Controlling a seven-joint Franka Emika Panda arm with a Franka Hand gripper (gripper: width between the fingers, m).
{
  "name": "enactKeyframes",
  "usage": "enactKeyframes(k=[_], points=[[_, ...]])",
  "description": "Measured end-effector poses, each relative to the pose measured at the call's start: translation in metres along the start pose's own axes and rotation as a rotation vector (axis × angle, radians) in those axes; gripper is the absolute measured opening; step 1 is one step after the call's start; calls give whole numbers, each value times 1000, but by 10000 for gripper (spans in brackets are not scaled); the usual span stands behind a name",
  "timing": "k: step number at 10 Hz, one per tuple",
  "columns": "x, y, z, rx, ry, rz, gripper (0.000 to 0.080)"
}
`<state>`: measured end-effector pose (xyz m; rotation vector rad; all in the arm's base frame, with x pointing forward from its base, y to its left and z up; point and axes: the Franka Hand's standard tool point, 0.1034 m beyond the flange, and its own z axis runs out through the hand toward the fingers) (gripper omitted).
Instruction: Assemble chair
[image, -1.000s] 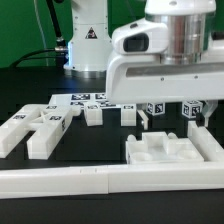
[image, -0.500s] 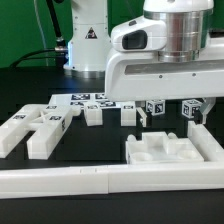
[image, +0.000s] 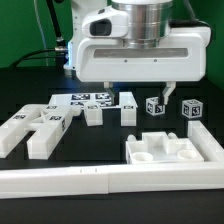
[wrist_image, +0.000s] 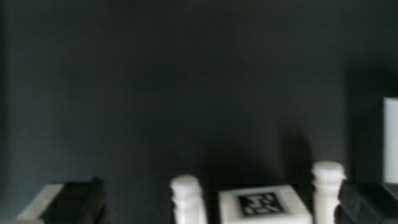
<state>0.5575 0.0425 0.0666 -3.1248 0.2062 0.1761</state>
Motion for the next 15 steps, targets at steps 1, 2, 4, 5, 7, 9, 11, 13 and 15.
enactKeyframes(k=[1,2,4,5,7,9,11,13,15], points=[[3,-2,-2,3,16,-11,649],[3,-2,-1,3,15,-12,649],[3,-2,-1,3,15,-12,649],[1,-1,0,4,13,-8,649],[-22,5,9,8,3,2,649],[-37,8,18,5,-12,-1,649],[-40,8,20,10,-36,9,649],[-46,9,21,2,-110,4,649],[-49,14,25,5,-230,-16,649]])
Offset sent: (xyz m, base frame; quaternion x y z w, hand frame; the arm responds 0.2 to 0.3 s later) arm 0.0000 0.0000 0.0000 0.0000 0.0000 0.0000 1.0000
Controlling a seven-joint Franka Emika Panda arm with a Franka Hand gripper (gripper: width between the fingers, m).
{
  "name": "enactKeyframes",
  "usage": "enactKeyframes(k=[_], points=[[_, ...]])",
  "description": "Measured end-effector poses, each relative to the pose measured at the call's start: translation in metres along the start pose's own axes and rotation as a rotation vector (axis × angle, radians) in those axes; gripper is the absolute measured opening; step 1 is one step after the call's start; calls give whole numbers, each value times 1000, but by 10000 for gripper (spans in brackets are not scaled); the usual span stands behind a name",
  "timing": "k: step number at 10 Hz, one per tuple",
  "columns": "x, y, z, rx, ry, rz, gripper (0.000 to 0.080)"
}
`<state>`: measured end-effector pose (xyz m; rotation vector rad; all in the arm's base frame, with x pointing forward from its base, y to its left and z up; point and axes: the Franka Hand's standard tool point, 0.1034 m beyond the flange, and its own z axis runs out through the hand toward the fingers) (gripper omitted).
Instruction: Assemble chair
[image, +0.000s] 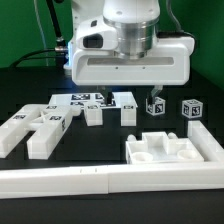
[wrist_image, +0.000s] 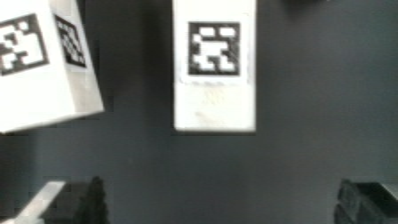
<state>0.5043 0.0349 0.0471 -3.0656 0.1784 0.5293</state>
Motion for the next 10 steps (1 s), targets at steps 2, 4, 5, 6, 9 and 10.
enactKeyframes(k=[2,4,5,6,9,10], points=[[-7,-1,7,-6,-97,-8,649],[-10,-2,5,-12,-231,-32,649],[-9,-2,7,-15,-277,-31,649],[-13,-1,9,-20,-351,-30,649],[-16,0,14,-34,-535,-31,649],[-13,0,16,-36,-561,-32,649]])
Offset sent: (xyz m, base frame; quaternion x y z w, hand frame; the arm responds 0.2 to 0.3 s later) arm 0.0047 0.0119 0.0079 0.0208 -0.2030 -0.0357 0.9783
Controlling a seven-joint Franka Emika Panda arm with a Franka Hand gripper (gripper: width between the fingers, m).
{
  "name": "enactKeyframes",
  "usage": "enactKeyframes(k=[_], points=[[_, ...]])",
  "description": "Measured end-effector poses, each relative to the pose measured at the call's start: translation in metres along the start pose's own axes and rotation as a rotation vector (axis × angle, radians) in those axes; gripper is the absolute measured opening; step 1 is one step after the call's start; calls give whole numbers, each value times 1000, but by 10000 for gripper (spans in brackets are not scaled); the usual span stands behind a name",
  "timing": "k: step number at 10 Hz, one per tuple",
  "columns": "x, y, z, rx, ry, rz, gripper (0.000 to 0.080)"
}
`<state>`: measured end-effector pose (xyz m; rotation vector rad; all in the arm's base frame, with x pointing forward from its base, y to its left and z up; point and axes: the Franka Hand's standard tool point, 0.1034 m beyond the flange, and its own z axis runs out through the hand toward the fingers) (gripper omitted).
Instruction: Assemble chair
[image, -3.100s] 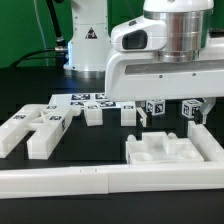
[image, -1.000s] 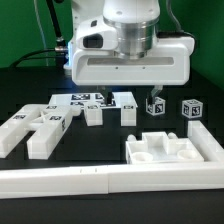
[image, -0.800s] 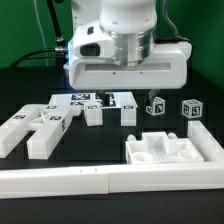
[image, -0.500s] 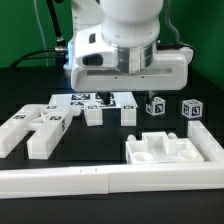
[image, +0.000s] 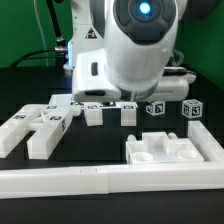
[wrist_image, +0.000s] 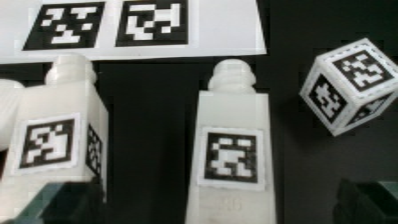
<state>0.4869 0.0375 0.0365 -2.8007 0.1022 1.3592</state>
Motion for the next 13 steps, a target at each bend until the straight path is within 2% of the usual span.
enactKeyframes(k=[1,3,8,11,13], points=[[-2,1,3,-3,-49,1,649],[2,1,5,-5,-51,8,649],[11,-4,27,-17,-82,11,649],[14,-5,29,-18,-75,5,649],[14,-4,30,-17,-77,3,389]])
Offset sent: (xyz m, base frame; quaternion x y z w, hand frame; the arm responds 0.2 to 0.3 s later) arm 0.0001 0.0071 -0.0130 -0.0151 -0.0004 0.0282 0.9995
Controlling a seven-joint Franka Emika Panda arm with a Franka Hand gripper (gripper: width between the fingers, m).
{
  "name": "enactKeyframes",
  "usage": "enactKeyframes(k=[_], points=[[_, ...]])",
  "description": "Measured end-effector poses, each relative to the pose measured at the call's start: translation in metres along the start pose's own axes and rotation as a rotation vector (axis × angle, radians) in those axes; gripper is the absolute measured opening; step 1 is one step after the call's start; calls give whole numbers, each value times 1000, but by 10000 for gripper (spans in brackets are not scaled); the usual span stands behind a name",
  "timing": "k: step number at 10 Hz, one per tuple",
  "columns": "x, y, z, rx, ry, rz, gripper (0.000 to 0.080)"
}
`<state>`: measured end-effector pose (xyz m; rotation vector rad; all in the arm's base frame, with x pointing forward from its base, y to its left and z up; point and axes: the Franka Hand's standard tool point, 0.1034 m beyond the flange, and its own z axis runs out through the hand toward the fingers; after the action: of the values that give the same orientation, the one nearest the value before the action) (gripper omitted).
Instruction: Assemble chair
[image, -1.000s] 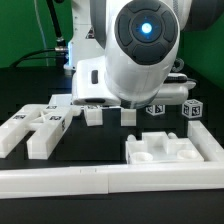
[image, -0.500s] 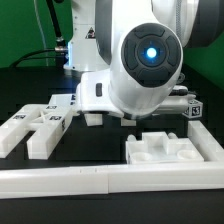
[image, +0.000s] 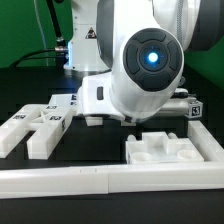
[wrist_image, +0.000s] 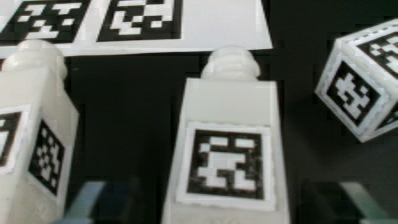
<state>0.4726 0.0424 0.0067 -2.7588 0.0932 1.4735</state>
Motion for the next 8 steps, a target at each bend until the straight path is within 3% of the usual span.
enactKeyframes(k=[1,6,8], points=[[0,0,0,0,0,0,289],[-1,-2,-3,-2,4,-3,290],[-18,-3,-20,4,4,-7,290]])
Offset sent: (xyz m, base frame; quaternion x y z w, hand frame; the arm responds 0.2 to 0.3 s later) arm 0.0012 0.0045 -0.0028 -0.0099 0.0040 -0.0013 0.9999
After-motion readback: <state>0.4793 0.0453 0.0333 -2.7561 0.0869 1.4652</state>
